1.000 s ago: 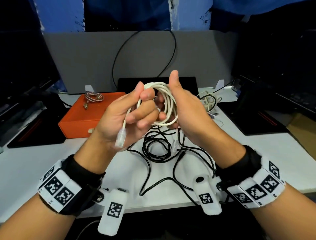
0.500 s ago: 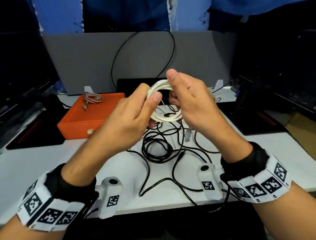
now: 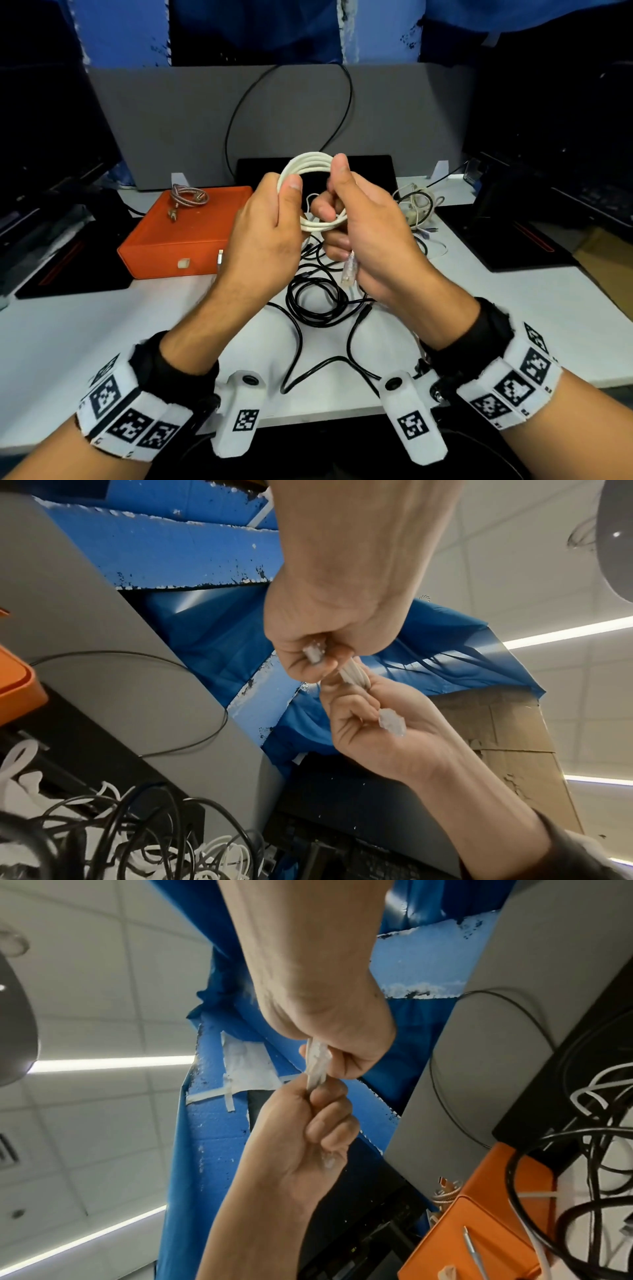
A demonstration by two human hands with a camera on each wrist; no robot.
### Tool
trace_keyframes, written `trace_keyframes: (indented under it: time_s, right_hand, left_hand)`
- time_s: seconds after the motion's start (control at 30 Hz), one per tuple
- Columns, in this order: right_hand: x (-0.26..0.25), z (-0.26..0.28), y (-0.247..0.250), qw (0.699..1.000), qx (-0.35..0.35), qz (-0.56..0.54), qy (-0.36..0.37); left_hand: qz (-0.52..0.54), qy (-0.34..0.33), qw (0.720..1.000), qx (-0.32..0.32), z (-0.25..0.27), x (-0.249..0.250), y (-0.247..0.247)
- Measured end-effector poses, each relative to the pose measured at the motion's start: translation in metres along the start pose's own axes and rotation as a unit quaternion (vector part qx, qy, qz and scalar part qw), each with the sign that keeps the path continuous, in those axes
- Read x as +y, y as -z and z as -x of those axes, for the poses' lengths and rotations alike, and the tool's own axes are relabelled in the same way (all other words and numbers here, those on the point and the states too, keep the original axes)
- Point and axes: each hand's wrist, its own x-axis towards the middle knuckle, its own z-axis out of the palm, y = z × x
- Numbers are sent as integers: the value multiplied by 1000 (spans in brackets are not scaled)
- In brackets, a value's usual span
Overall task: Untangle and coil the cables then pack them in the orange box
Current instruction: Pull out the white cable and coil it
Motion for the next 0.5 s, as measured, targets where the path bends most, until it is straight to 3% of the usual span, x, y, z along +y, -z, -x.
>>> trace_keyframes:
  time_s: [0.07, 0.23, 0.33, 0.4, 0.5]
  right_hand:
    - [-2, -2, 4, 1000, -11, 14, 2]
    - [-13, -11, 19, 976, 5, 212, 51]
    - [-19, -13, 28, 950, 10, 303, 74]
    - [-22, -12, 31, 933, 17, 350, 81]
    - [-23, -11, 30, 912, 19, 402, 86]
  left_hand:
    - [19, 1, 999, -28, -1, 1, 2]
    - [133, 78, 974, -165, -14, -9, 22]
    - [214, 135, 955, -153, -24, -7, 38]
    - [225, 123, 953, -159, -28, -7, 49]
    - [219, 65, 941, -250, -28, -9, 64]
